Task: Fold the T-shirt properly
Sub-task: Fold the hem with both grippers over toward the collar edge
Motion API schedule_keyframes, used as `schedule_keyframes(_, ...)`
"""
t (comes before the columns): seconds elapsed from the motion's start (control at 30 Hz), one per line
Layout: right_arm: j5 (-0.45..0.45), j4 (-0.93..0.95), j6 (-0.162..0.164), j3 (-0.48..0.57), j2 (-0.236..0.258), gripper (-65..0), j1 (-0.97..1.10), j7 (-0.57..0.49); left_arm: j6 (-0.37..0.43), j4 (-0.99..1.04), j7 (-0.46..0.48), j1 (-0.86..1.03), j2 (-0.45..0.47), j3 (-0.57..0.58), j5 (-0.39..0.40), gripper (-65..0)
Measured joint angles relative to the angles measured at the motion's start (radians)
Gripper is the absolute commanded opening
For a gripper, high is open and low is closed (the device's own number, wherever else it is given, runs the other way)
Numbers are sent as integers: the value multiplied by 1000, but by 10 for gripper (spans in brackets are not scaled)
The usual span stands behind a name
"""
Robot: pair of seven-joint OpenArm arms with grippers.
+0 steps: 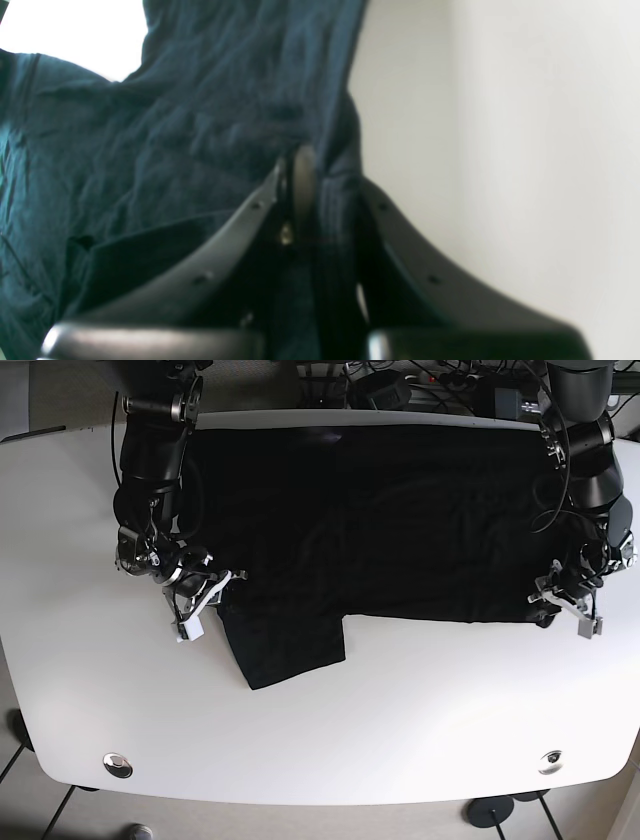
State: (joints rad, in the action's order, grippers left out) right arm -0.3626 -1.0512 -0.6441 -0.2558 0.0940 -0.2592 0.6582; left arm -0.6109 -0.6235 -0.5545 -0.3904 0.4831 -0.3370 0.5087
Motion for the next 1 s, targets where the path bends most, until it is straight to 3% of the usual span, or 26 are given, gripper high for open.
schedule_keyframes(0.03,0,0,0,0,0,-631,0,0,-4,2,17,6,-6,2,0,-625)
schedule_keyframes(0.07,0,0,0,0,0,-631,0,0,-4,3,41,13,-6,2,2,-650)
schedule_keyframes(0.2,0,-1,0,2,-2,-633,0,0,-28,-92,-40,46,-1,-25,-35,-644)
schedule_keyframes(0.3,22,-111,4,0,1,-633,14,38,-63,-246,-45,128,-17,-124,-31,-644)
schedule_keyframes(0.43,17,-311,3,-9,2,-633,7,164,-65,-435,-146,167,-64,-206,-36,-644)
schedule_keyframes(0.63,-6,-612,-4,-118,-5,-633,51,369,-75,-697,-269,223,-100,-264,-22,-644)
schedule_keyframes(0.8,0,-739,-11,-138,-5,-633,174,401,-87,-845,-284,319,-152,-325,-18,-644)
schedule_keyframes(1.0,3,-755,-11,-152,-5,-633,307,401,-88,-926,-291,452,-183,-339,-27,-644)
